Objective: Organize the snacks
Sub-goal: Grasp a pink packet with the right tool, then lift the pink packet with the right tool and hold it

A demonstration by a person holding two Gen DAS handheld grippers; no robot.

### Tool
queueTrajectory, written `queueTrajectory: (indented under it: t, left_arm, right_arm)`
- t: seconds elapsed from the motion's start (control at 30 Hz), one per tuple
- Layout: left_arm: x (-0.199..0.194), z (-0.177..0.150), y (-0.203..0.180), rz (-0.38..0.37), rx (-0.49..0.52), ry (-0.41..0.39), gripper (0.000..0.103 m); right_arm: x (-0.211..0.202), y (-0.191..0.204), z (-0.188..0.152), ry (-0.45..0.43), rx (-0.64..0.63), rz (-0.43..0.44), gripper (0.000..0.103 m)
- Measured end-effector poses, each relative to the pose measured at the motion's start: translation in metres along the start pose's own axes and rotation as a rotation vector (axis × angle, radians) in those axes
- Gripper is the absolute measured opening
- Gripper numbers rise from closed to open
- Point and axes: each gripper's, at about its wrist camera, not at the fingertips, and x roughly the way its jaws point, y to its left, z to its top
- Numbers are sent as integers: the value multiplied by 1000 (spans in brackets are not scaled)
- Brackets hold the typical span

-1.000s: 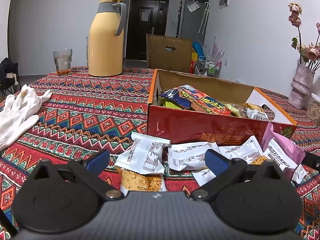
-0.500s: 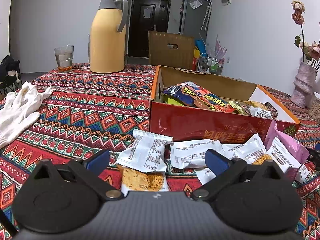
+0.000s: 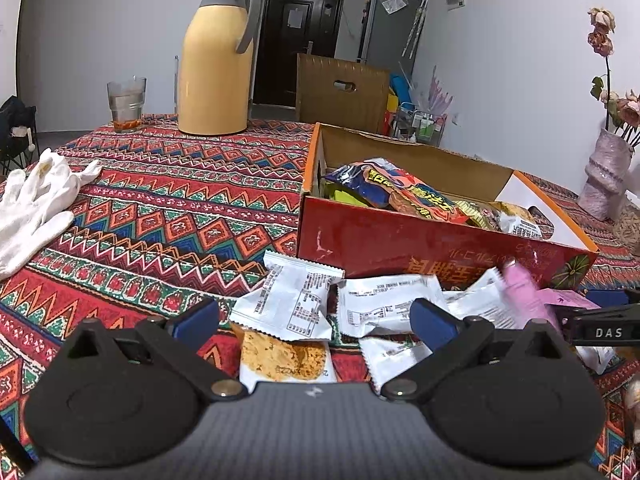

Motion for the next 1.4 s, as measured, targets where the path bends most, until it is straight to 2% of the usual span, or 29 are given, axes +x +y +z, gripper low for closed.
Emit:
queueTrajectory:
  t: [0.23, 0.3, 0.53, 0.6, 0.7, 1.03, 1.13, 1.17, 1.2, 1.4]
  left_arm:
    - [0, 0, 0, -3, -5, -1, 103]
    - [0, 0, 1, -2, -7, -1, 103]
    - [0, 1, 2, -1, -13, 0, 103]
    - [0, 1, 2, -1, -14, 1, 103]
    - [0, 1, 3, -2, -17, 1, 103]
    - [-1, 1, 3, -2, -17, 1, 103]
    - [-1, 1, 3, -1, -17, 2, 103]
    - [-1, 1, 3, -1, -17, 2, 103]
    - [-1, 1, 3, -1, -17, 2, 103]
    - [-1, 0, 3, 2, -18, 2, 103]
  right_arm:
    - [-1, -2, 0, 4, 0, -1, 87]
    - [-1, -2, 0, 3, -2, 1, 81]
    - [-4, -3, -2, -8, -5, 2, 72]
    - [-5, -3, -3, -12, -3, 2, 64]
    - [-7, -4, -3, -19, -1, 2, 61]
    - [-27, -2, -12, -90, 13, -23, 50]
    - [-35, -3, -15, -116, 27, -28, 40]
    - [-38, -4, -15, -124, 33, -22, 18]
    - [-41, -5, -15, -127, 42, -14, 3]
    - [-47, -6, -22, -127, 70, 1, 6]
